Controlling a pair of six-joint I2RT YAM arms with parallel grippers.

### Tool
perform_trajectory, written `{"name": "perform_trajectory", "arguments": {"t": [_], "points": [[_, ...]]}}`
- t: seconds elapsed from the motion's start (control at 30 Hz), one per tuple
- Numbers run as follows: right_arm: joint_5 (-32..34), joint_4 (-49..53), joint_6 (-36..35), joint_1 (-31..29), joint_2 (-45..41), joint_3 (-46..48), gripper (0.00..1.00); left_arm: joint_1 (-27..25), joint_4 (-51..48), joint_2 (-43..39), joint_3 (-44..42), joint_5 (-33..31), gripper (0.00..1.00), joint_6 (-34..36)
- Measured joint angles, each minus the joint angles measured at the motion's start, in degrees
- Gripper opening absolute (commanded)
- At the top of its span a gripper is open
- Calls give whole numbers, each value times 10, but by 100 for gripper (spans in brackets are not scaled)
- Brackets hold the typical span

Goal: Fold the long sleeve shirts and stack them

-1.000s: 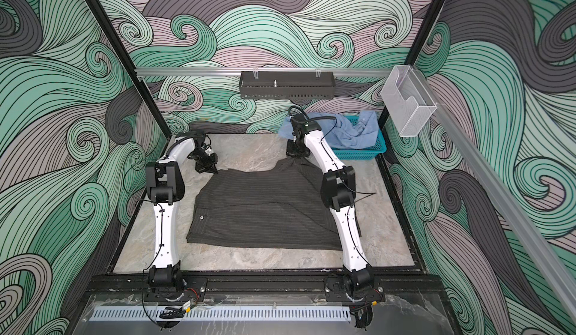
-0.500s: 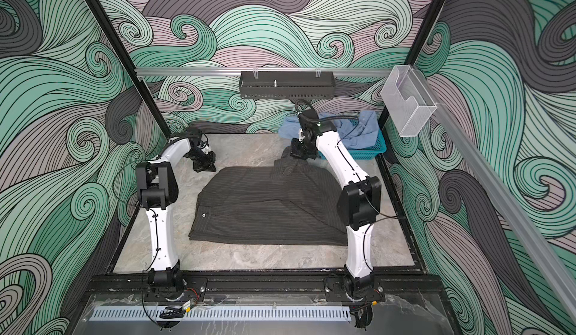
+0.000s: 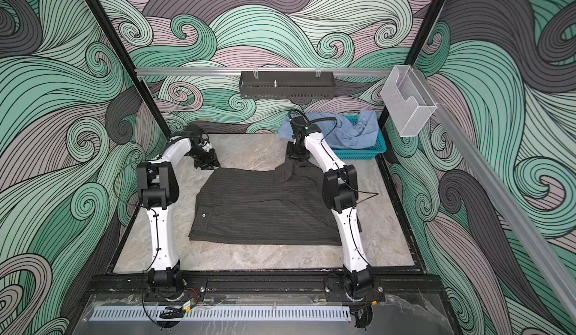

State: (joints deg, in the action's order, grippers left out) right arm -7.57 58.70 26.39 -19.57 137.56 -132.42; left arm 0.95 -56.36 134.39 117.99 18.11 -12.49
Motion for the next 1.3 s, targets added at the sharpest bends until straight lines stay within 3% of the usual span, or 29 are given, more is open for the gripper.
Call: {"name": "perform_trajectory", "arguments": {"t": [0.13, 0.47, 0.63, 0.87, 1.0, 1.17, 1.3], "points": [[16, -3, -10, 3, -17, 15, 56, -5, 0, 22, 40, -28, 41, 3], [36, -2, -31, 35, -134, 98, 58, -15, -23, 87, 98, -72, 39, 33], [42, -2, -39, 53, -157, 128, 58, -23, -45, 100, 115, -93, 19, 50], [42, -3, -43, 70, -156, 144, 58, -24, -76, 101, 115, -107, 20, 71], [41, -3, -43, 75, -153, 143, 58, -26, -91, 100, 114, -114, 0, 84], [34, -10, -43, 76, -134, 129, 56, -26, -98, 91, 100, -133, 0, 88], [26, -14, -49, 76, -95, 93, 55, -26, -52, 40, 12, -165, 0, 76]]}}
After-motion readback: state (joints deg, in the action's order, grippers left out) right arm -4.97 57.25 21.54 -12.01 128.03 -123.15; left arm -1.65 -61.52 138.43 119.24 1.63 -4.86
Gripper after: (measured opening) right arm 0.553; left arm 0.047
